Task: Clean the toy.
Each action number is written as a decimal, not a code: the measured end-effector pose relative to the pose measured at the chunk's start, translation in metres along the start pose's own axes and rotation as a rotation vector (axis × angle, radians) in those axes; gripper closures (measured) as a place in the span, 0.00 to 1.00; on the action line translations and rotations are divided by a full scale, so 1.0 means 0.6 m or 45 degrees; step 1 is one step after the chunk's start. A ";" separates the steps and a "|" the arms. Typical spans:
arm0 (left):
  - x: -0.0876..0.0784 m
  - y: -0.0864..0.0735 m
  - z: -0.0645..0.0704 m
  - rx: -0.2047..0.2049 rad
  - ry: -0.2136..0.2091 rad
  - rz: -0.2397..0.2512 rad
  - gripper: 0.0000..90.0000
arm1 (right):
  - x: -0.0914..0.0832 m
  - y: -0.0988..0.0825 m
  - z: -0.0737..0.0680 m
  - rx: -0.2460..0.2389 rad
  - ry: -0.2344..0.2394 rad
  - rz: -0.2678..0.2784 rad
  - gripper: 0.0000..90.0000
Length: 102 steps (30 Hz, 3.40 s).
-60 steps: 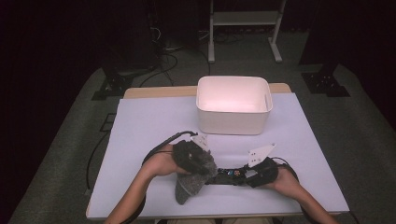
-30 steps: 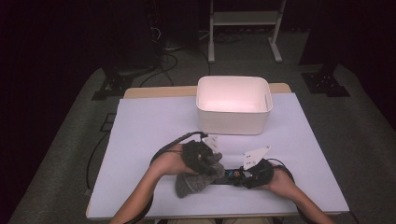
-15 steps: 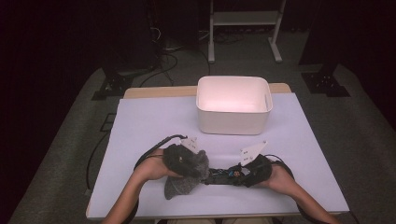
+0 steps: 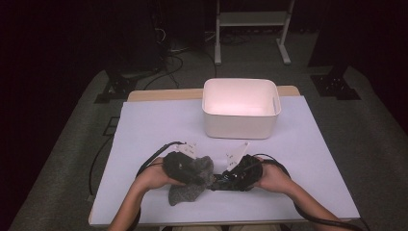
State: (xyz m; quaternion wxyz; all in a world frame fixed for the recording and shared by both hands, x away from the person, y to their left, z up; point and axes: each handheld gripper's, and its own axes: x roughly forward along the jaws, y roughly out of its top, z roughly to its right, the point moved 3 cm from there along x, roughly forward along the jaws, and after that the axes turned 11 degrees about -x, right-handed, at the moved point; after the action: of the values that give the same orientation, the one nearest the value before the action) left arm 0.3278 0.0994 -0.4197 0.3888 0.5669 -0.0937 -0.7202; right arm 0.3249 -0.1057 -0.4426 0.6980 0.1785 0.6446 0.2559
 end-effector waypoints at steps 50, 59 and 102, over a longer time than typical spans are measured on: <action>-0.041 0.053 0.015 0.053 0.024 -0.009 0.85 | -0.053 -0.012 -0.004 0.038 -0.100 0.312 0.62; -0.050 0.074 0.029 0.065 -0.018 0.030 0.85 | -0.055 -0.012 -0.007 0.028 -0.108 0.340 0.62; -0.074 0.141 0.090 0.252 0.077 -0.077 0.85 | -0.033 0.032 -0.009 -0.001 -0.129 0.365 0.62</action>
State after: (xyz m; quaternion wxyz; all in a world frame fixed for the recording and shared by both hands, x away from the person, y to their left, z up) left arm 0.3205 0.0550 -0.3200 0.3117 0.6266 -0.1356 -0.7013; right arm 0.3161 -0.1024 -0.4163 0.6861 0.2809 0.5763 0.3439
